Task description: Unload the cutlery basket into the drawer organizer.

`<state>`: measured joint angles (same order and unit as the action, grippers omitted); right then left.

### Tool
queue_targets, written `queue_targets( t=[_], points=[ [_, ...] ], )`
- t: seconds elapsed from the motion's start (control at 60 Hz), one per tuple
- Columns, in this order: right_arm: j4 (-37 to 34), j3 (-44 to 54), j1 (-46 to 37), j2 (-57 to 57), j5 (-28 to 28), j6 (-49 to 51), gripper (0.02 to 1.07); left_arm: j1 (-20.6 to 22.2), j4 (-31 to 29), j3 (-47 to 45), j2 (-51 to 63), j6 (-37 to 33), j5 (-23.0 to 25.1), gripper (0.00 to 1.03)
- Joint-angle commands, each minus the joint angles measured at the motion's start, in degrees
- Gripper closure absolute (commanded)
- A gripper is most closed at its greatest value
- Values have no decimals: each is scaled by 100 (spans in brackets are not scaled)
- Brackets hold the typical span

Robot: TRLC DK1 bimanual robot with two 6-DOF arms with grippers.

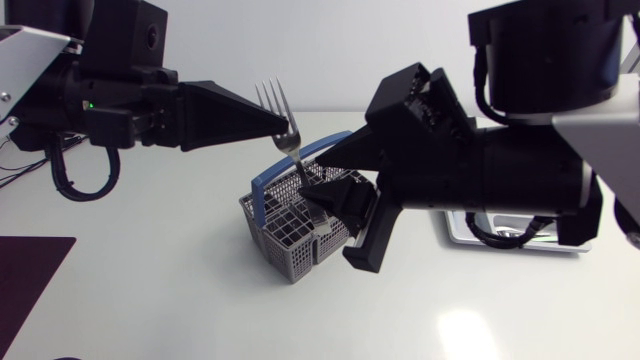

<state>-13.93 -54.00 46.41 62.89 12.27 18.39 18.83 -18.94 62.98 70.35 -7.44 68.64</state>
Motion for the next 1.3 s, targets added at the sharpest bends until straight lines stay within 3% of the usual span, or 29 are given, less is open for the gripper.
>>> queue_targets(
  t=[0.0,0.133,0.233,0.433,0.85,0.933,1.117,1.217,1.283],
  points=[
    [66,-129,-45,144,38,-55,49,15,66,-111,-109,173,141,94],
    [110,-252,-9,232,47,-73,61,68,75,-137,-144,182,141,94],
    [101,-339,26,267,47,-90,63,86,75,-119,-144,191,141,94],
    [-48,-401,34,294,161,-81,97,112,75,-111,-135,191,132,94],
    [-320,-331,96,135,214,-81,101,95,242,-5,-47,314,132,93],
    [-347,-296,61,100,205,-81,101,-90,628,39,-56,727,132,64],
    [-514,-155,-238,-181,161,-73,101,-424,1323,118,-232,1403,-202,24],
    [-602,-76,-625,-348,161,-29,101,-565,1393,118,-346,1465,-571,10],
    [-646,-41,-1047,-418,161,24,101,-635,1393,39,-469,1395,-879,6]
  ],
)
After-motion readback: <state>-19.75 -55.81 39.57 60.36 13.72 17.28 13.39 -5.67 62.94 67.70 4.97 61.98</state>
